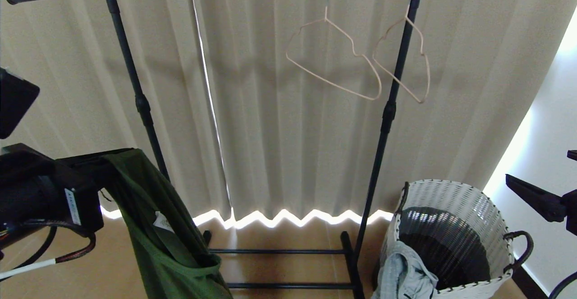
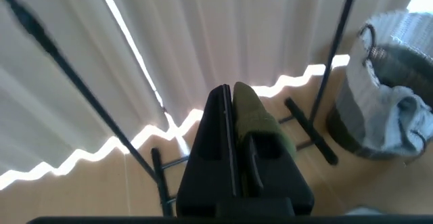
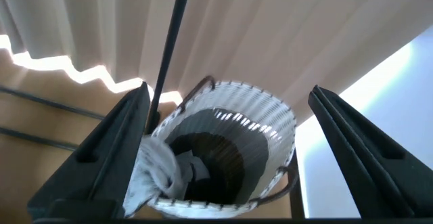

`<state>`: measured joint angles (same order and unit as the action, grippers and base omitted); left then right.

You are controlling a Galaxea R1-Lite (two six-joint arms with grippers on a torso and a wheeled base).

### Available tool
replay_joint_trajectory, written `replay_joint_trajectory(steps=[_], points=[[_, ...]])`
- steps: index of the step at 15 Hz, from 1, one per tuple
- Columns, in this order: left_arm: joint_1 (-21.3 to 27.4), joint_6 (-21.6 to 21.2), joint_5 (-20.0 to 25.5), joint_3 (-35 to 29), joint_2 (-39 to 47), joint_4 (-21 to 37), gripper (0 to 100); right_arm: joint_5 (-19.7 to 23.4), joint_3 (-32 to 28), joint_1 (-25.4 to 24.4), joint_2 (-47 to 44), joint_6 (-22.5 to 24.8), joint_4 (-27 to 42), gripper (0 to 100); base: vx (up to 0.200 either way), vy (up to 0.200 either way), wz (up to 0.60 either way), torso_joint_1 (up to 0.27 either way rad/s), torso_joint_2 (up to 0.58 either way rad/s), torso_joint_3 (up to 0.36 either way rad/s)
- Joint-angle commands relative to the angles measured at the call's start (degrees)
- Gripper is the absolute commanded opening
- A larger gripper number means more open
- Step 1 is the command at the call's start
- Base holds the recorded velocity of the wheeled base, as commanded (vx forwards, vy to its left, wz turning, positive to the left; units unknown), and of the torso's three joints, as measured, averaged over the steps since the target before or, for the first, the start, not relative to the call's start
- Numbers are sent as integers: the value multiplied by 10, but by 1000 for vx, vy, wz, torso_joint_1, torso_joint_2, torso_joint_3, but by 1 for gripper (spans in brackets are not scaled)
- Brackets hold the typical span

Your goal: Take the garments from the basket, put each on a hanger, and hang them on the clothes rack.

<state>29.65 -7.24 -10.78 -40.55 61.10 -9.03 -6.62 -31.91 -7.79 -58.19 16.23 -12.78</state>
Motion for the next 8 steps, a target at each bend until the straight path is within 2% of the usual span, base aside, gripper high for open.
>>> replay_joint_trajectory(steps=[1, 4, 8], points=[[1, -3, 0, 4, -6, -1, 0, 0, 0, 0, -4, 0, -2, 100, 0, 0, 0, 173, -569, -305], [1, -33, 1, 37, -27, -1, 0, 2, 1, -1, -4, 0, -2, 100, 0, 0, 0, 163, -499, -286], [2, -44, 12, 45, -46, -2, 0, 2, -4, -1, -5, 0, -2, 100, 0, 0, 0, 190, -471, -282]])
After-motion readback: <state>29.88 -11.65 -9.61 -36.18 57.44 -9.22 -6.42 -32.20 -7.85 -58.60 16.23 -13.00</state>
